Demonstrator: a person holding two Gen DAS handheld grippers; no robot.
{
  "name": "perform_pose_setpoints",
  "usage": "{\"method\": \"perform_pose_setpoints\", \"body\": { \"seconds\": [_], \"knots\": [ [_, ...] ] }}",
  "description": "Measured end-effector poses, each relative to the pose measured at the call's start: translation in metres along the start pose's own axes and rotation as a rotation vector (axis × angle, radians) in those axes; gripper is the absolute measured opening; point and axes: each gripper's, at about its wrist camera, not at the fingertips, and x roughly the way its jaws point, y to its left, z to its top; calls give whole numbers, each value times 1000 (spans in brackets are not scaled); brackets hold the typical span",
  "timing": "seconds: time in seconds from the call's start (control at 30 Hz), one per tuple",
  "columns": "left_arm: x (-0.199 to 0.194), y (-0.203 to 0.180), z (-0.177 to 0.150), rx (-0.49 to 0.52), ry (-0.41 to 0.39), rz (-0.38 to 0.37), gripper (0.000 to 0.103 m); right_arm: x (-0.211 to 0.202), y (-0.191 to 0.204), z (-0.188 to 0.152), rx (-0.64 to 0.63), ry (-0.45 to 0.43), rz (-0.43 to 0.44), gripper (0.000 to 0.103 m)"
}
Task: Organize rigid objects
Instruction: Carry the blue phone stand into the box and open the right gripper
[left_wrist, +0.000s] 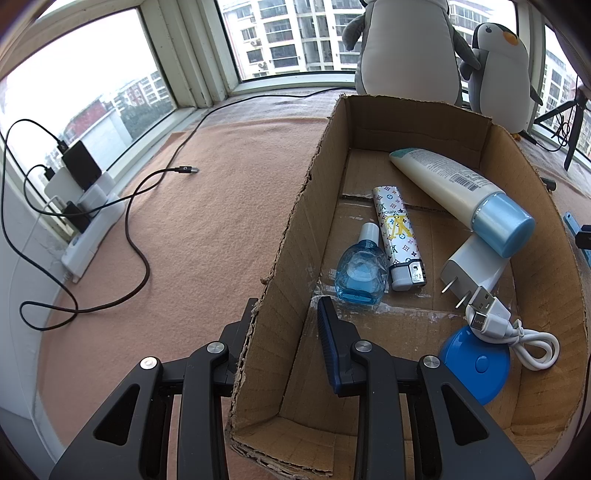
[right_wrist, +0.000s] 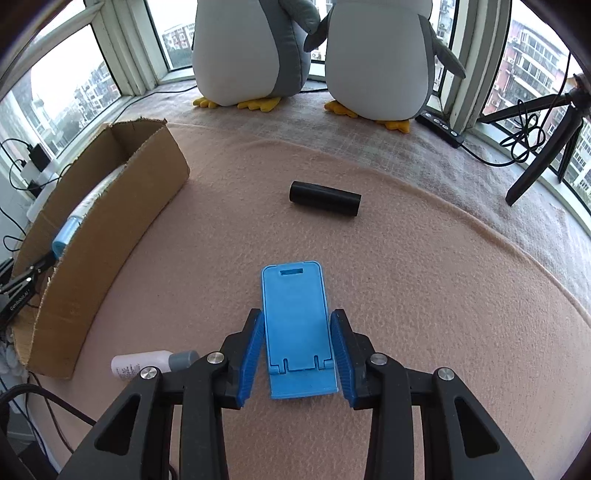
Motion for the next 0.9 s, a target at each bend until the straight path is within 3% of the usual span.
{"method": "perform_pose_setpoints", "body": {
  "seconds": [0.43,0.9],
  "knots": [
    [0,0,0,2,0,0,28,-61,42,27,-5,-140,86,33],
    [1,0,0,2,1,-1,28,-50,114,76,-27,-193,180,33]
  ]
}}
